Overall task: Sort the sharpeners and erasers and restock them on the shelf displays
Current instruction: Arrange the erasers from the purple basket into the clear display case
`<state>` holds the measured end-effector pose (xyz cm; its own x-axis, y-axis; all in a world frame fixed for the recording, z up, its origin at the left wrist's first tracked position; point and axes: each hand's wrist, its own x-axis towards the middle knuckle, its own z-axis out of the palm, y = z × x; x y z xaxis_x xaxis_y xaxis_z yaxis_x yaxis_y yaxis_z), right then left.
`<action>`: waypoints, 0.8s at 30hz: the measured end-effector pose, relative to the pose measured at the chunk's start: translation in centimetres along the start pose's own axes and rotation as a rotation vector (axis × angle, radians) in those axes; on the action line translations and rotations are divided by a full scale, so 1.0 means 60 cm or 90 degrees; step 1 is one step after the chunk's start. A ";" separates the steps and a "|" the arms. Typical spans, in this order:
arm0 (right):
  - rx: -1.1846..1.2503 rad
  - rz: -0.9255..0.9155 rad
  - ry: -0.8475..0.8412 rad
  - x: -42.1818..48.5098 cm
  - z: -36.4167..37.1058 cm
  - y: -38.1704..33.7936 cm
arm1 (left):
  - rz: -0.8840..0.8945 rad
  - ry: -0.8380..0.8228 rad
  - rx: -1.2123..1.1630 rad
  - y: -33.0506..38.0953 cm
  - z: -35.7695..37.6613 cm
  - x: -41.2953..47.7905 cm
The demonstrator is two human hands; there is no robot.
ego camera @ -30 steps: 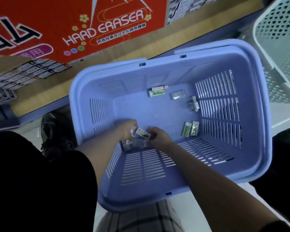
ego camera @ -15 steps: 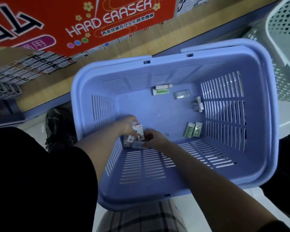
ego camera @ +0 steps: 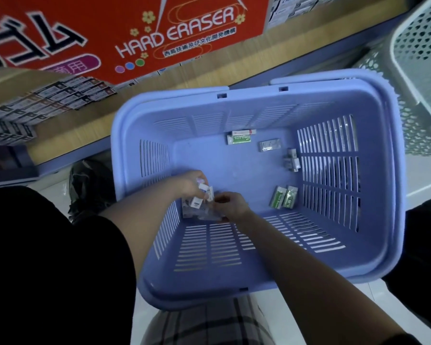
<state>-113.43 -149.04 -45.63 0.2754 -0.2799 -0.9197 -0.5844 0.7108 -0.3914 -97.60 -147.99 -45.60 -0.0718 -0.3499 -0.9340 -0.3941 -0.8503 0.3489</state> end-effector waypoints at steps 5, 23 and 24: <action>0.075 -0.008 0.060 -0.045 -0.056 -0.038 | 0.048 0.085 -0.207 0.029 -0.004 -0.033; 0.219 -0.290 0.078 -0.318 -0.073 -0.173 | 0.310 0.159 -0.386 0.152 -0.025 -0.329; 0.216 -0.295 0.061 -0.331 -0.068 -0.179 | 0.328 0.162 -0.364 0.153 -0.030 -0.350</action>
<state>-115.70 -153.75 -23.31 0.3650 -0.6568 -0.6599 -0.1370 0.6632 -0.7358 -98.08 -149.17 -22.66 0.1204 -0.7731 -0.6228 0.1657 -0.6029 0.7804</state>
